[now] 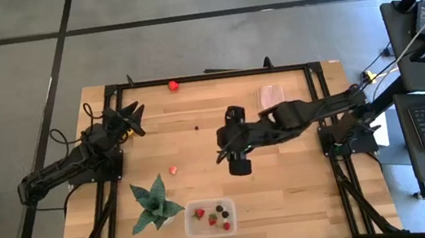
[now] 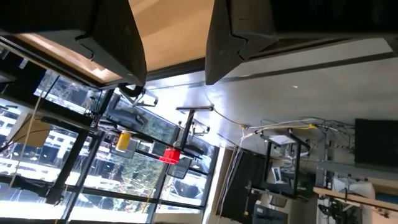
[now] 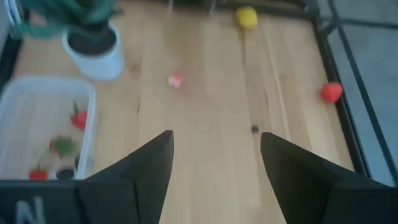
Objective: Pick and placing Produce into tupperware
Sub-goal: Put the yellow lemon into the transparent bin
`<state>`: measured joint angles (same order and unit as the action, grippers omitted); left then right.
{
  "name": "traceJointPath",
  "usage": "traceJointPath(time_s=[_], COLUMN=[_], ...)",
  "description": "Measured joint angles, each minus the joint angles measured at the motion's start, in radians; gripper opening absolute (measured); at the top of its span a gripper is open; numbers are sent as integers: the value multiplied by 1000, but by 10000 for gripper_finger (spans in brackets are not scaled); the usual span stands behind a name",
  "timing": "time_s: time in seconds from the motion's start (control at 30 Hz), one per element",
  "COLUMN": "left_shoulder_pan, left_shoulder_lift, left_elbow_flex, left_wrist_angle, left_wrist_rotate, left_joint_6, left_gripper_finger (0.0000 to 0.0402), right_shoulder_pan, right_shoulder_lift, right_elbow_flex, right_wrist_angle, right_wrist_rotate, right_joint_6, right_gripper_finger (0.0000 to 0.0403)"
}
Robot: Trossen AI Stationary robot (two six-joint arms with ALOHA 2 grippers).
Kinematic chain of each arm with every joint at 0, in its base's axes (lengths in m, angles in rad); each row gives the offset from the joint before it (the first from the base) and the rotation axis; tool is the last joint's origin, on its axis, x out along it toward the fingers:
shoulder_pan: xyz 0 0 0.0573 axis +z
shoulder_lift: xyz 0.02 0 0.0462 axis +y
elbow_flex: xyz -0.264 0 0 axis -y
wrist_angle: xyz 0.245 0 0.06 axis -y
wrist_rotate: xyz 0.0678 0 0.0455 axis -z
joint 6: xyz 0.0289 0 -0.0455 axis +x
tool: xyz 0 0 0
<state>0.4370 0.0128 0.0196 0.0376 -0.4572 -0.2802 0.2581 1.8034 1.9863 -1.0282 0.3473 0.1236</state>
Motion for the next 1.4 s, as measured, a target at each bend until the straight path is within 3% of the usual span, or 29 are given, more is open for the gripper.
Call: traceJointPath(time_s=[0.47, 0.73, 0.87, 1.03, 1.4], left_shoulder_pan=[0, 0, 0, 0, 1], left_shoulder_lift=[0, 0, 0, 0, 0], left_elbow_flex=[0, 0, 0, 0, 0], left_wrist_angle=[0, 1, 3, 12, 42], left_wrist_rotate=[0, 4, -23, -30, -55], left_joint_6=[4, 65, 34, -22, -26], left_gripper_finger=[161, 228, 259, 270, 264], right_shoulder_pan=[-113, -212, -246, -293, -392], right_shoulder_lift=[-655, -1012, -1136, -1221, -1244], right_elbow_flex=[-1056, -1531, -1647, -1706, -1710], right_wrist_angle=[866, 1211, 1289, 1332, 1337], right_wrist_rotate=[-2, 0, 0, 0, 0], right_joint_6=[31, 99, 64, -25, -103], right_gripper_finger=[243, 243, 243, 243, 243])
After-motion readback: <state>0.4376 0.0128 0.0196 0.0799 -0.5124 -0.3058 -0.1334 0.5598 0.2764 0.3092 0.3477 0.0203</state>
